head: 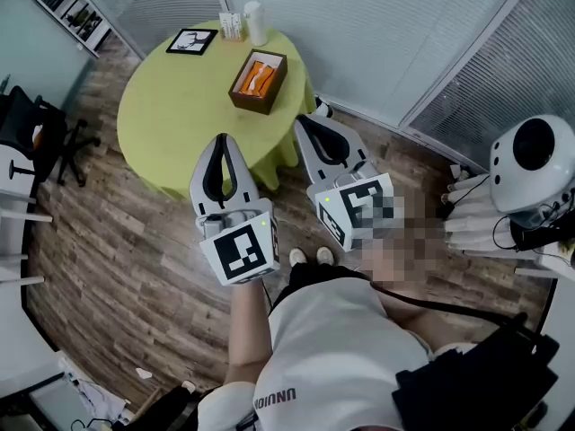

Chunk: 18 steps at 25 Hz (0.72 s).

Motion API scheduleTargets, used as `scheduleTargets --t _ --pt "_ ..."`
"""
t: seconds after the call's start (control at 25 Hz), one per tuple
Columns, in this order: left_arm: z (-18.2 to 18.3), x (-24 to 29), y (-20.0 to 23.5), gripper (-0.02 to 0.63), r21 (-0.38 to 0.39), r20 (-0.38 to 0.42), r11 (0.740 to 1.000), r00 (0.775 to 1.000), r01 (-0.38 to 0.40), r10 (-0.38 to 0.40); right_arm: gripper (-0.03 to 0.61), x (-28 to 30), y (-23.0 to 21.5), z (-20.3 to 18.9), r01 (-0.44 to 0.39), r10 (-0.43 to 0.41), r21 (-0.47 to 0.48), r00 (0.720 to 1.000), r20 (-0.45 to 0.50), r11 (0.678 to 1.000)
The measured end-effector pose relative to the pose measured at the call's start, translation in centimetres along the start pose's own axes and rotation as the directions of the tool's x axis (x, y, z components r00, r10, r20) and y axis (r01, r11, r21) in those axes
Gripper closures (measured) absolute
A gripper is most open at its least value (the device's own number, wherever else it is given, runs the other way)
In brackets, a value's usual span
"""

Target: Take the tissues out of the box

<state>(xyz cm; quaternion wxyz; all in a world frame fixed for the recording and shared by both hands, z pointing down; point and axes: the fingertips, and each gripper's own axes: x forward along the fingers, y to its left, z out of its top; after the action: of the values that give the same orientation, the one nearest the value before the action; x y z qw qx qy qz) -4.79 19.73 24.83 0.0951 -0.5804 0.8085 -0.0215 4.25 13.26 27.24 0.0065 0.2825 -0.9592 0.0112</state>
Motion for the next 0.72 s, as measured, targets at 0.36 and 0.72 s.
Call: scheduleTargets --t 0.36,0.72 --pt "0.4 -0.9 1.5 0.595 -0.003 0.013 1.0 1.0 -0.005 0.005 0.56 0.0 1.0 0.5 -0.002 0.002 -0.004 1.0 0.024 1.0" --pt "-0.8 -1.9 3.2 0.595 0.002 0.014 1.0 1.0 0.015 -0.015 0.558 0.2 1.9 0.1 0.049 -0.05 0.006 0.998 0.045 0.999"
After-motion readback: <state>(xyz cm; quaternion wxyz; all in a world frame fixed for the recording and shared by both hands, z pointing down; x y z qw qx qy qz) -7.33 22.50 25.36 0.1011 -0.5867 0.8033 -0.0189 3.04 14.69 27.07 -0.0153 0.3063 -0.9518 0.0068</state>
